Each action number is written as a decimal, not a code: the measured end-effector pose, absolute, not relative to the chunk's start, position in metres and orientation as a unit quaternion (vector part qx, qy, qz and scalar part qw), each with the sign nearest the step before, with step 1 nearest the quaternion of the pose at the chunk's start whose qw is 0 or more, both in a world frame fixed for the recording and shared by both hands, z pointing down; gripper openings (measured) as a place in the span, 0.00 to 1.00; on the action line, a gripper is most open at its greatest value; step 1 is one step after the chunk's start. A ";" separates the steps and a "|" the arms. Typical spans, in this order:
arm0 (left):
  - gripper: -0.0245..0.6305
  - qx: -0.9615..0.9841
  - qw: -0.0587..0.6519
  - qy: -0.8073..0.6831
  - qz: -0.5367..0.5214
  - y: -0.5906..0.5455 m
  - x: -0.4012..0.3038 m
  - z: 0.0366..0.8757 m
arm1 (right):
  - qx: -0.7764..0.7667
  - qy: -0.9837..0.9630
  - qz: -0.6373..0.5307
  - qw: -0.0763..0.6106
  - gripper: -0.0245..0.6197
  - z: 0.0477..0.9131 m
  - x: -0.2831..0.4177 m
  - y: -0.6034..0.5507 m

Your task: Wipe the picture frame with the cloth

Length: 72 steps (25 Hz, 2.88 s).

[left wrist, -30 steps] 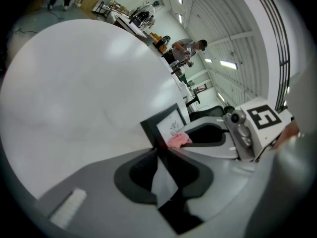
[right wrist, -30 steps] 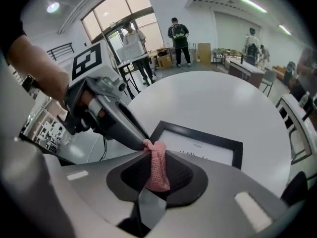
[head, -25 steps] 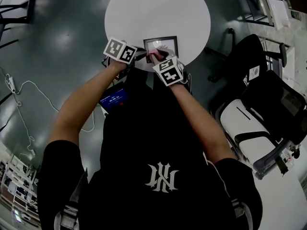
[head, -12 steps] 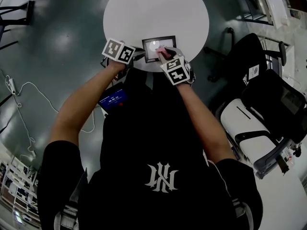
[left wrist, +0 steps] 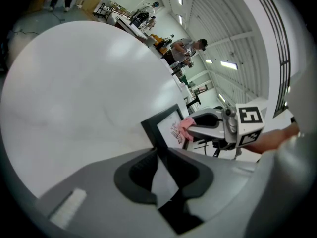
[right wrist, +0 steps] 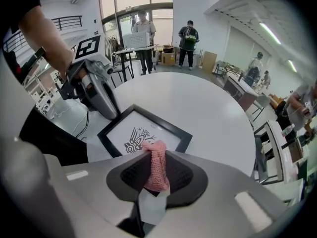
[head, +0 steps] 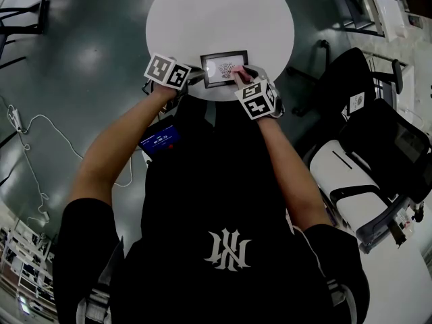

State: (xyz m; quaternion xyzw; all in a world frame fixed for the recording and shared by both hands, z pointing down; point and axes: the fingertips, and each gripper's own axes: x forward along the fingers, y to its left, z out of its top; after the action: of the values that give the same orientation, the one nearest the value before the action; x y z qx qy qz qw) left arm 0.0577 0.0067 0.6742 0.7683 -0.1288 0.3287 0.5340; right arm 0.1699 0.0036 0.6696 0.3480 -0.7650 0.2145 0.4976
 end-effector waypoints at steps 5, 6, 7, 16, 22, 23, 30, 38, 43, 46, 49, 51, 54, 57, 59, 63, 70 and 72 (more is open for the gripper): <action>0.13 0.767 0.535 -0.129 0.331 0.007 0.058 0.674 | 0.330 -0.760 0.142 0.542 0.16 0.666 0.176 0.002; 0.13 0.767 0.534 -0.128 0.331 0.007 0.058 0.673 | 0.329 -0.759 0.135 0.545 0.16 0.665 0.177 0.002; 0.13 0.767 0.534 -0.128 0.331 0.007 0.057 0.673 | 0.329 -0.759 0.132 0.546 0.16 0.665 0.178 0.002; 0.13 0.768 0.533 -0.122 0.334 0.008 0.059 0.673 | 0.349 -0.753 0.143 0.539 0.16 0.660 0.189 -0.001; 0.13 0.768 0.533 -0.120 0.334 0.008 0.060 0.675 | 0.392 -0.717 0.176 0.548 0.16 0.666 0.229 -0.007; 0.13 0.768 0.532 -0.120 0.335 0.008 0.060 0.675 | 0.403 -0.713 0.189 0.541 0.16 0.665 0.235 -0.007; 0.13 0.768 0.533 -0.120 0.334 0.008 0.060 0.674 | 0.390 -0.778 0.315 0.378 0.16 0.635 0.157 0.004; 0.13 0.768 0.532 -0.121 0.334 0.007 0.060 0.674 | 0.311 -0.805 0.346 0.369 0.16 0.653 0.072 0.037; 0.13 0.768 0.533 -0.122 0.333 0.007 0.060 0.675 | 0.313 -0.810 0.323 0.377 0.16 0.660 0.066 0.035; 0.13 0.768 0.535 -0.122 0.332 0.007 0.060 0.674 | 0.313 -0.812 0.313 0.379 0.16 0.660 0.068 0.036; 0.13 0.767 0.536 -0.122 0.331 0.007 0.059 0.673 | 0.317 -0.809 0.306 0.389 0.16 0.659 0.073 0.036; 0.13 0.767 0.536 -0.122 0.331 0.008 0.059 0.673 | 0.324 -0.805 0.301 0.395 0.16 0.659 0.080 0.036; 0.13 0.768 0.535 -0.122 0.331 0.008 0.059 0.675 | 0.345 -0.791 0.324 0.388 0.16 0.663 0.093 0.035; 0.13 0.767 0.535 -0.122 0.332 0.008 0.059 0.674 | 0.358 -0.783 0.326 0.389 0.16 0.663 0.105 0.033; 0.13 0.767 0.535 -0.122 0.332 0.008 0.059 0.674 | 0.364 -0.781 0.322 0.392 0.16 0.662 0.113 0.032; 0.13 0.767 0.535 -0.122 0.331 0.008 0.059 0.674 | 0.378 -0.775 0.313 0.398 0.16 0.663 0.131 0.028; 0.13 0.767 0.536 -0.122 0.331 0.007 0.058 0.674 | 0.399 -0.763 0.301 0.409 0.16 0.663 0.162 0.023; 0.13 0.766 0.537 -0.122 0.332 0.008 0.058 0.674 | 0.405 -0.761 0.295 0.411 0.16 0.662 0.169 0.022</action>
State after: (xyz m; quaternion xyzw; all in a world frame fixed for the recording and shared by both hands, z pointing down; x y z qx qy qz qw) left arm 0.0580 0.0076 0.6735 0.7665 -0.1217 0.3315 0.5365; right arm 0.1688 0.0224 0.6620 0.4047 -0.7614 0.2953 0.4115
